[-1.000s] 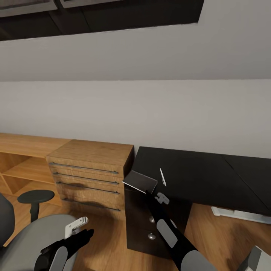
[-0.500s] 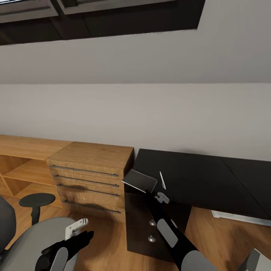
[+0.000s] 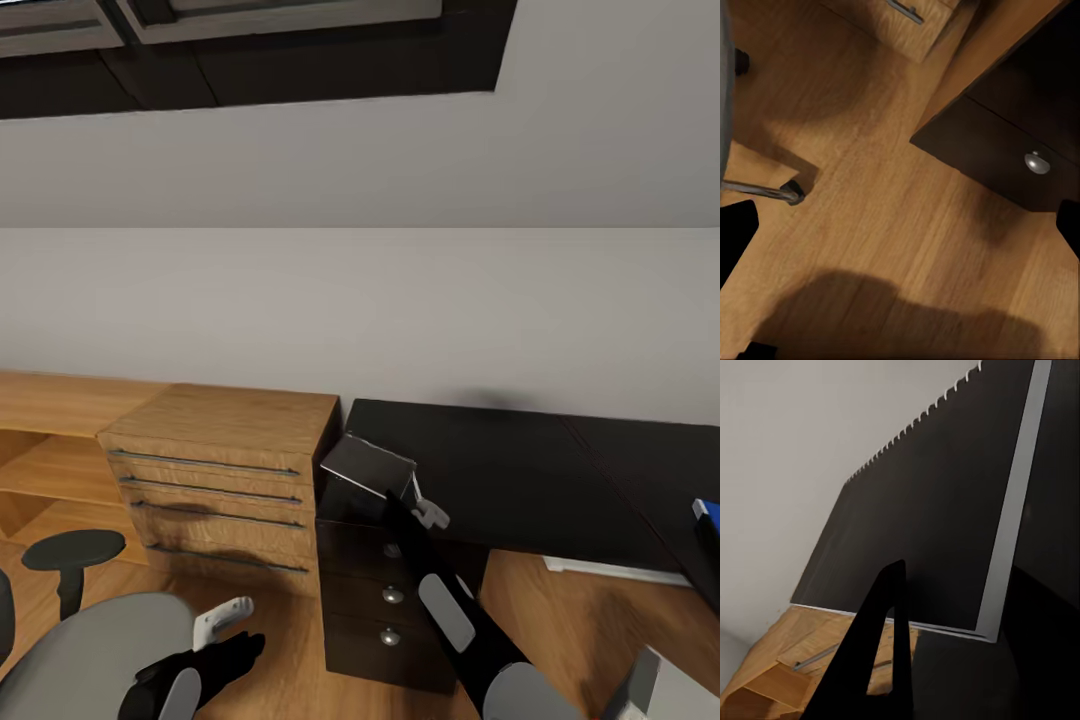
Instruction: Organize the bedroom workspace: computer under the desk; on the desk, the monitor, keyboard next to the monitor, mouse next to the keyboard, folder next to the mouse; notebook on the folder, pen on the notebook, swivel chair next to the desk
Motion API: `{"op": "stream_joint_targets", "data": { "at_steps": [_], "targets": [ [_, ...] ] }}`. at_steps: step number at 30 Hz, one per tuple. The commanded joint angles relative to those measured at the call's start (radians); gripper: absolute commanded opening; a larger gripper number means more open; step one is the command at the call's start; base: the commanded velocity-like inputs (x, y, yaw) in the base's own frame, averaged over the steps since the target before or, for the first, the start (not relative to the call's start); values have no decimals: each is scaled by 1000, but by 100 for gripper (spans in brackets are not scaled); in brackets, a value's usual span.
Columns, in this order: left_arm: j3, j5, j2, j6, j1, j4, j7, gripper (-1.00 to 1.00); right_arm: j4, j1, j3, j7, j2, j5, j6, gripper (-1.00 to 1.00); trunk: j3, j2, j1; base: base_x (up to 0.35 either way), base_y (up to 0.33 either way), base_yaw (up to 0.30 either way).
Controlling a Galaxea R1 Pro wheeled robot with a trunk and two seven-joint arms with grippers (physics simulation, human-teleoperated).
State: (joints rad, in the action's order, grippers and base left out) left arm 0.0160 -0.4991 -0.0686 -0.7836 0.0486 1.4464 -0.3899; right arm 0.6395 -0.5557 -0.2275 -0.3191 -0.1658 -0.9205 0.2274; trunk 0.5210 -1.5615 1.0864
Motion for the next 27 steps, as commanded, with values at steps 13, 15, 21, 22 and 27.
{"op": "stream_joint_targets", "data": {
  "at_steps": [13,15,21,22,27],
  "targets": [
    [-4,-6,3,175,0,-241,0,100,396,166,-6,139,52,-5,-85,-100,1,-1,0,-62,-111,-164],
    [-5,-5,3,209,0,-273,0,100,416,174,-6,141,57,-5,-105,-100,1,-1,0,-147,-275,-10],
    [-12,49,10,313,0,-375,0,100,451,188,-7,142,77,-6,-146,-100,1,-1,0,-98,-296,-2],
    [-14,54,10,321,0,-377,0,100,452,188,-6,141,78,-6,-147,-100,1,-1,0,-26,-314,0],
    [-43,73,10,376,0,-385,0,100,453,189,-6,138,84,-7,-155,-100,1,-1,0,-10,-321,0]
  ]
}}
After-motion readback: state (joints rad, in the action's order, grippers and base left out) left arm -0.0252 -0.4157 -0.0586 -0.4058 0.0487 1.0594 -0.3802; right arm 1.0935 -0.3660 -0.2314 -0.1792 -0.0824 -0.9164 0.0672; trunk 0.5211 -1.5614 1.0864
